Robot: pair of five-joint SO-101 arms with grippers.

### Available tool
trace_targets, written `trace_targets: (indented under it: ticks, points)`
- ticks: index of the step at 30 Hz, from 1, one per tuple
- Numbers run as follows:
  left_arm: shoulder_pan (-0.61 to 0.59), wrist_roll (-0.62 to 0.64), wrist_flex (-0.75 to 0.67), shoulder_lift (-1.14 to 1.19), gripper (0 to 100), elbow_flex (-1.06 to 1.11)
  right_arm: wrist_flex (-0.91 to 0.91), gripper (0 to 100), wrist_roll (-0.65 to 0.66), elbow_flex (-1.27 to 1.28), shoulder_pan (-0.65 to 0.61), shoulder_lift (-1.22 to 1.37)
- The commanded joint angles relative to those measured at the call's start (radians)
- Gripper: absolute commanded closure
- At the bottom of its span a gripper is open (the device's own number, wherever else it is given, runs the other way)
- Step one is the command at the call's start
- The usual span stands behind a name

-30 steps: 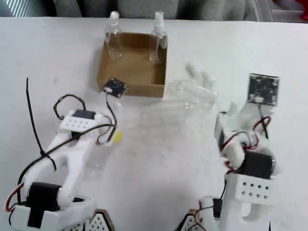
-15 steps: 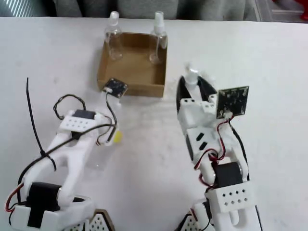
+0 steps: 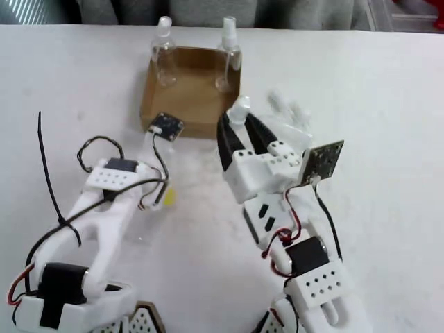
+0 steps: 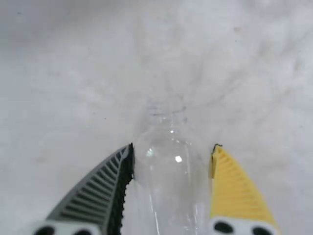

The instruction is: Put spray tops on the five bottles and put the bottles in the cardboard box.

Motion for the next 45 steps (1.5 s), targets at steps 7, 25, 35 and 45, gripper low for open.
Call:
trace_targets:
  ticks: [7, 25, 35, 45]
  points:
    - [-0.005, -0.012, -0.072, -0.246, 87, 0.11, -0.022, 97.1, -0.038, 0.005, 0.082, -0.01]
    - [-0.171, 0.121, -0.115, -1.013, 87, 0.327, -0.024, 97.1, -0.038, 0.02, 0.082, -0.018]
    - [-0.197, 0.196, 0.037, -1.5, 87, 0.327, -0.128, 97.1, -0.037, 0.006, 0.081, -0.019]
    - [-0.194, 0.196, 0.034, -1.639, 87, 0.348, -0.047, 97.1, -0.032, -0.35, 0.073, -0.104]
